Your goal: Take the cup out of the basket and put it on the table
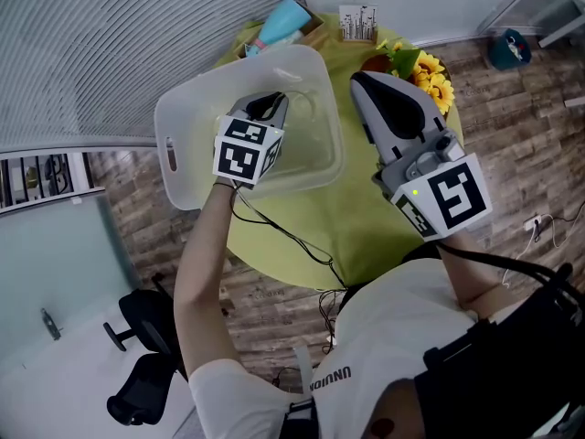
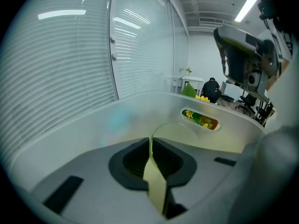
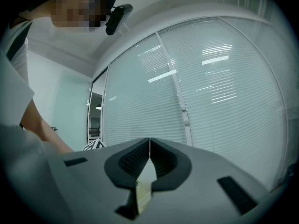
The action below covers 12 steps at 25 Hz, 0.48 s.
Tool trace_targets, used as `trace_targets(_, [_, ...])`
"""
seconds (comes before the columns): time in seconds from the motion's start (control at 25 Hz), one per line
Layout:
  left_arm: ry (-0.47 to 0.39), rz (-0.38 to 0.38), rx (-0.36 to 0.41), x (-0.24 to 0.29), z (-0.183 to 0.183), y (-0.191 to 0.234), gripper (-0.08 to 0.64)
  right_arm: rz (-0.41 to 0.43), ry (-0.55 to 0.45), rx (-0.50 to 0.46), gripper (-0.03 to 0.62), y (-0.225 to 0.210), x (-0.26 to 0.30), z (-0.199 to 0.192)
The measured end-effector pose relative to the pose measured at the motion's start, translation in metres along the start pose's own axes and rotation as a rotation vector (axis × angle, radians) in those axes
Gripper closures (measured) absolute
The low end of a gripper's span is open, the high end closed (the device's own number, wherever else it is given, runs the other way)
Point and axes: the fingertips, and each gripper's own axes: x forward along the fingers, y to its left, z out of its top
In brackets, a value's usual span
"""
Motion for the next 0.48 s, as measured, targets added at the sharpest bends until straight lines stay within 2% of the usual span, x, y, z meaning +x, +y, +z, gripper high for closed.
trace_targets(0.48, [-0.052,0.027,-0.025,-0.012,0.009,0.004,0.528,0.007,-0.005,-0.004,0.572,0.006,-0.001,0.003])
